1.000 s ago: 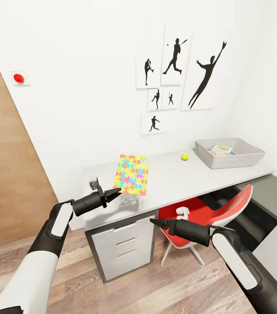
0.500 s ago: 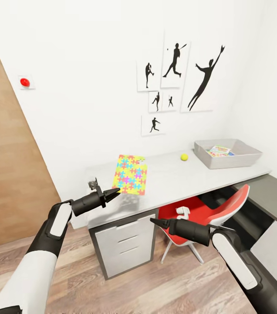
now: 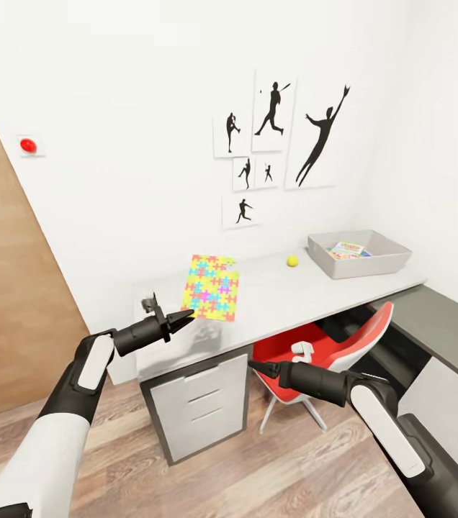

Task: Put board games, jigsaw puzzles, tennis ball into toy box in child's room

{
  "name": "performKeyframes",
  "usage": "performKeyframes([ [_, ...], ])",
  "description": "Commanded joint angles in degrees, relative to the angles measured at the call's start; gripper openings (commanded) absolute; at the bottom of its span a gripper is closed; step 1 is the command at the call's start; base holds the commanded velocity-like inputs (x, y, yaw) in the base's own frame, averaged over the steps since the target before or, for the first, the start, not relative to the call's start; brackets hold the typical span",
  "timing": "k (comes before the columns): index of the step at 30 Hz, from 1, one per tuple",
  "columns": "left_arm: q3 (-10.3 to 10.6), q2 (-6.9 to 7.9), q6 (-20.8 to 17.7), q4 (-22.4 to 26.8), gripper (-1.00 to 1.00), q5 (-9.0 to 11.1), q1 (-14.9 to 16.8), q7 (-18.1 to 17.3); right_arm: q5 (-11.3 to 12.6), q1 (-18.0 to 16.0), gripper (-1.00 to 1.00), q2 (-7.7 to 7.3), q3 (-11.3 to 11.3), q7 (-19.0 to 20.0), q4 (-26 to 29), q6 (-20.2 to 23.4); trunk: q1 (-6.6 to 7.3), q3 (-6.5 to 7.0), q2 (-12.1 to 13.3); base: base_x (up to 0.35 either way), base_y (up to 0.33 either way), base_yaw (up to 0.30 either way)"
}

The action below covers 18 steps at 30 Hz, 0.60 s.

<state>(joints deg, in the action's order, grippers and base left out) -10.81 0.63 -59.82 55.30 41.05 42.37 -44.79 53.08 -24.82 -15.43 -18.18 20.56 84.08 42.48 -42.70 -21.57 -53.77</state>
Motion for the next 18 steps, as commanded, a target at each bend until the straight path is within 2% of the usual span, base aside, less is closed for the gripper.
performKeyframes([
  [1, -0.09, 0.16, -0.18, -0.02, -1.00, -0.38, 0.07, -0.45, 0.01, -0.05, 1.00, -0.04, 0.03, 0.09, 0.03, 0.11, 0.22, 0.12, 0.37, 0.000, 0.000, -0.005],
  [18, -0.09, 0.34, -0.18, -0.02, -1.00, -0.42, 0.15, -0.47, 0.01, -0.05, 1.00, -0.03, 0.03, 0.09, -0.06, 0.06, 3.95, 3.17, 7.19, 0.000, 0.000, 0.000],
])
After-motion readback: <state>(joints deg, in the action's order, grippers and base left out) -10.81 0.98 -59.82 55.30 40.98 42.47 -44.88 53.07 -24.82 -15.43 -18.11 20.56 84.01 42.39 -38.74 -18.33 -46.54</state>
